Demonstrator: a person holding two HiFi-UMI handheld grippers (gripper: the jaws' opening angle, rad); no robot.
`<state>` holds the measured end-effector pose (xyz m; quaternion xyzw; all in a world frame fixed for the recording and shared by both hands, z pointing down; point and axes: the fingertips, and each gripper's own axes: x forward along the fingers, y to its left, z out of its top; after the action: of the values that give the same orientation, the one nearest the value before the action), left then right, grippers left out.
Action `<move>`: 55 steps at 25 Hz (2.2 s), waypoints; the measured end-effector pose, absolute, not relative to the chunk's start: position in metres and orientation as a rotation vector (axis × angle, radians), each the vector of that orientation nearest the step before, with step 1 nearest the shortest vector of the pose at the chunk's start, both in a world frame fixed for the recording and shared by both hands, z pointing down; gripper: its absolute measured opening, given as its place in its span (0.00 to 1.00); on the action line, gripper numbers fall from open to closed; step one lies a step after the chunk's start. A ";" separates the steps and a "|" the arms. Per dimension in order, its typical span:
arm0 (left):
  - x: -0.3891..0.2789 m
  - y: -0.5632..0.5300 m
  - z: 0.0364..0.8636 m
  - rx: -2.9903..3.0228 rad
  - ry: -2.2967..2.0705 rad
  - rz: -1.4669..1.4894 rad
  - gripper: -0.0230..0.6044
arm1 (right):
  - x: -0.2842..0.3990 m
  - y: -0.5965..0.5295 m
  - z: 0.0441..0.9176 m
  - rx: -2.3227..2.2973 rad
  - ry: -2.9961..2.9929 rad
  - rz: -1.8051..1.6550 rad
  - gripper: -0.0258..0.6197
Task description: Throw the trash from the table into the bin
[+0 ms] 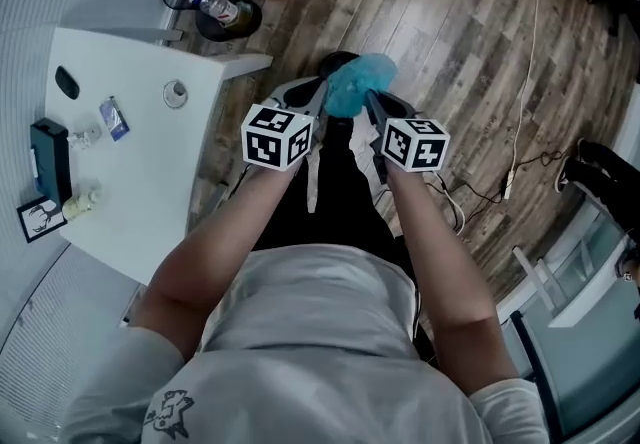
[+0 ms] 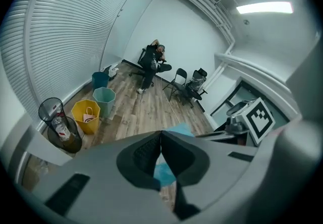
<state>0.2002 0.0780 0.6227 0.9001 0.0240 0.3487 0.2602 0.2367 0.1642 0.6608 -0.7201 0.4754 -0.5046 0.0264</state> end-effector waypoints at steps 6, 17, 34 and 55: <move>0.196 0.084 0.679 2.367 0.039 1.012 0.05 | 0.232 0.174 0.713 -2.203 1.418 -1.668 0.05; 0.181 0.069 0.804 2.285 -0.005 1.126 0.05 | 0.220 0.176 0.828 -2.199 1.313 -1.835 0.05; 0.172 0.057 0.973 2.192 -0.068 1.177 0.05 | 0.208 0.166 1.033 -2.141 1.229 -2.051 0.05; 0.151 0.064 0.961 2.172 -0.024 1.165 0.05 | 0.211 0.164 1.036 -2.213 1.178 -2.082 0.17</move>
<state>0.1508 0.0635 0.9614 0.8311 -0.0093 0.4460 0.3321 0.2111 0.1636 1.0361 -0.6781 0.3608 -0.6377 -0.0586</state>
